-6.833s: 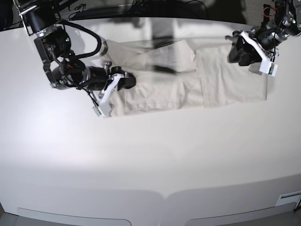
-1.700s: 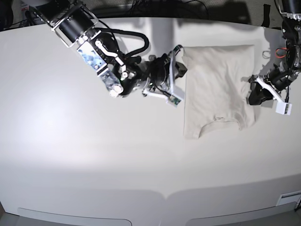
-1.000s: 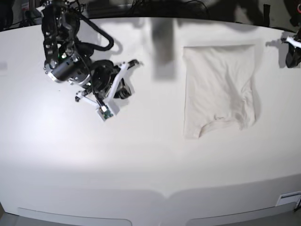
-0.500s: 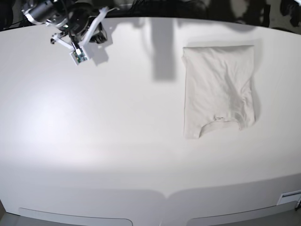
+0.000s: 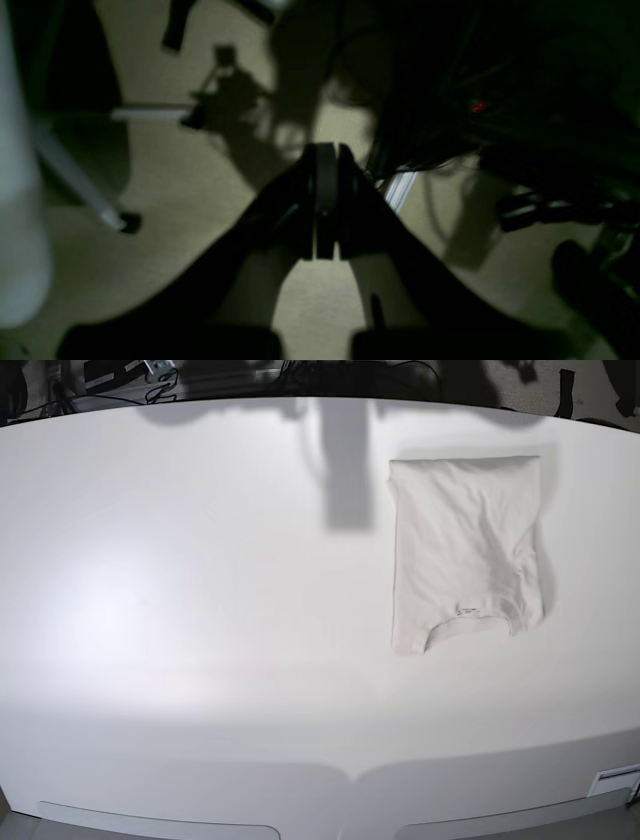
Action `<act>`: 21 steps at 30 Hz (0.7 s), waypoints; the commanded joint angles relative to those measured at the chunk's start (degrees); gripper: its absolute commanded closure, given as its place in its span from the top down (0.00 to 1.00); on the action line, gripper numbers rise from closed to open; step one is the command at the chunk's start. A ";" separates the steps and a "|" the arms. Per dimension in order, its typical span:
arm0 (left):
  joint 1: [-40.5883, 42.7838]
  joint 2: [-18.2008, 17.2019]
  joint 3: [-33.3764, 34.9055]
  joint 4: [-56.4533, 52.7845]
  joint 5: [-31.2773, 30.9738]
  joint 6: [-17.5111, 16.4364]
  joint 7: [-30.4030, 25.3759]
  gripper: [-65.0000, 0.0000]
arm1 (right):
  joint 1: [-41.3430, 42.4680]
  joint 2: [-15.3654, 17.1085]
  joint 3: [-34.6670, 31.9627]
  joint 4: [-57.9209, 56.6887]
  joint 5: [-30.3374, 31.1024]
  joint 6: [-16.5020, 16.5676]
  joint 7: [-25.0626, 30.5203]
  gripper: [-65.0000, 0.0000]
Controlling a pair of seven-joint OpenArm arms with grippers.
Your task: Fold the T-shirt properly
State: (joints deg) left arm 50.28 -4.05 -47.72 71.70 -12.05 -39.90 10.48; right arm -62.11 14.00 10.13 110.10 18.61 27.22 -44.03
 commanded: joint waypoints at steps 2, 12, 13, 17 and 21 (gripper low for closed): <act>1.07 -2.69 0.07 -4.35 2.08 -0.10 -7.08 0.00 | -0.35 0.28 0.20 -4.87 0.00 0.07 2.36 0.00; -11.43 -9.35 12.31 -30.14 10.58 -0.10 -16.57 0.00 | 17.55 0.55 0.13 -41.24 -8.41 -0.61 11.89 0.00; -13.20 -9.31 12.98 -32.28 10.58 -0.10 -16.57 0.00 | 19.74 0.98 0.02 -45.07 -9.16 -0.61 13.29 0.00; -19.93 -9.31 16.00 -40.74 10.60 4.52 -17.86 0.00 | 28.28 2.60 -0.07 -60.11 -9.68 -0.63 19.91 0.00; -25.24 -9.16 19.43 -48.06 10.58 11.08 -22.38 0.00 | 37.13 3.87 -0.07 -74.23 -9.66 -0.66 25.75 0.00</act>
State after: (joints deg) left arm 24.18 -12.43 -28.14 23.31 -1.48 -28.71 -11.68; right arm -24.56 17.34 9.98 35.20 9.13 26.33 -17.76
